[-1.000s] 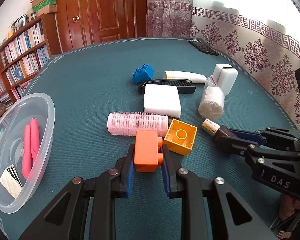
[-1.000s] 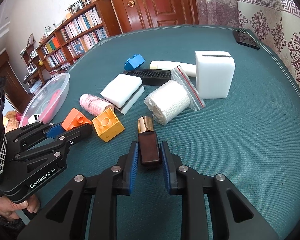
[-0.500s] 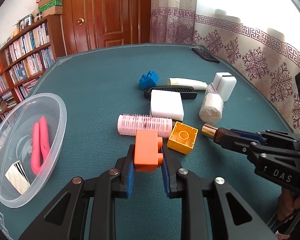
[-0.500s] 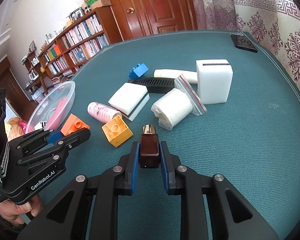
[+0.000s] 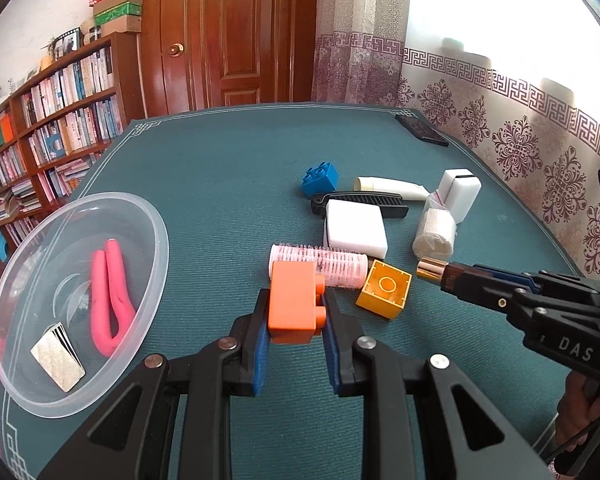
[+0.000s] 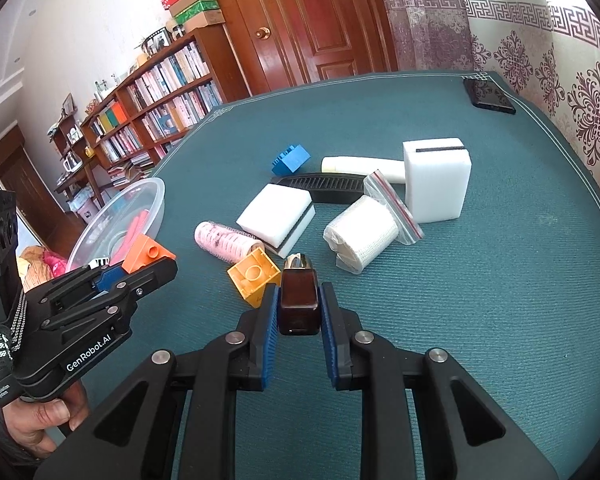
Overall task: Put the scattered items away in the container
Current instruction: 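Carry the orange brick and brown bottle into the bowl and release both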
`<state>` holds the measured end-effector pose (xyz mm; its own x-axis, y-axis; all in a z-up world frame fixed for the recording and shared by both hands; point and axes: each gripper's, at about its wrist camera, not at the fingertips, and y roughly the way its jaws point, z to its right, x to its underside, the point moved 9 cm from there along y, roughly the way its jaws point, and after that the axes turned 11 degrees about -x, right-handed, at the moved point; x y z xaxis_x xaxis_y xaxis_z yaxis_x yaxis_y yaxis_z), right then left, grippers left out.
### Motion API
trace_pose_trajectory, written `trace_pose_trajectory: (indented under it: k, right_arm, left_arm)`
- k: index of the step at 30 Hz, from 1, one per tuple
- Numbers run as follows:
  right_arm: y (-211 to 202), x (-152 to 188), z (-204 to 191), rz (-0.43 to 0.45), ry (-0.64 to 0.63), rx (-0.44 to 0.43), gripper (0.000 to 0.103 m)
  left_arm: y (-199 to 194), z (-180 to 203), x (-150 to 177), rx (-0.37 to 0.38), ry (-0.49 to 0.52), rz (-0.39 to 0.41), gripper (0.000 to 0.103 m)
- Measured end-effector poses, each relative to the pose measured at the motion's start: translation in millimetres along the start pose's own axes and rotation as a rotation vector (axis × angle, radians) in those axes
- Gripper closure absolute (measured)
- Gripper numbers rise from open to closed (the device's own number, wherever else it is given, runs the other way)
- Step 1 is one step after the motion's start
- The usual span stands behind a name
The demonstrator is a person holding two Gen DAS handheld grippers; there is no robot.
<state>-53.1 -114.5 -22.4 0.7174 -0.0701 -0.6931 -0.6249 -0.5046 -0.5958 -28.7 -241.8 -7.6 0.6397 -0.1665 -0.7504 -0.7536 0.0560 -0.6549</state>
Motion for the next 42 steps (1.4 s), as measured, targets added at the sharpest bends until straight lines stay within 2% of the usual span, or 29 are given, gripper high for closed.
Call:
trace_pose_trajectory:
  k: [15, 31, 42]
  right_arm:
    - [19, -25, -46, 0.028, -0.028, -0.08, 0.081]
    - [71, -48, -116, -0.007, -0.092, -0.178, 0.081]
    - [110, -54, -153, -0.038, -0.143, -0.199, 0.081]
  left_arm:
    - [-9, -44, -13, -0.048, -0.061, 0.044, 0.076]
    - [-7, -129, -13, -0.165, -0.168, 0.051, 0.076]
    - [2, -161, -5, -0.209, -0.21, 0.03, 0.076]
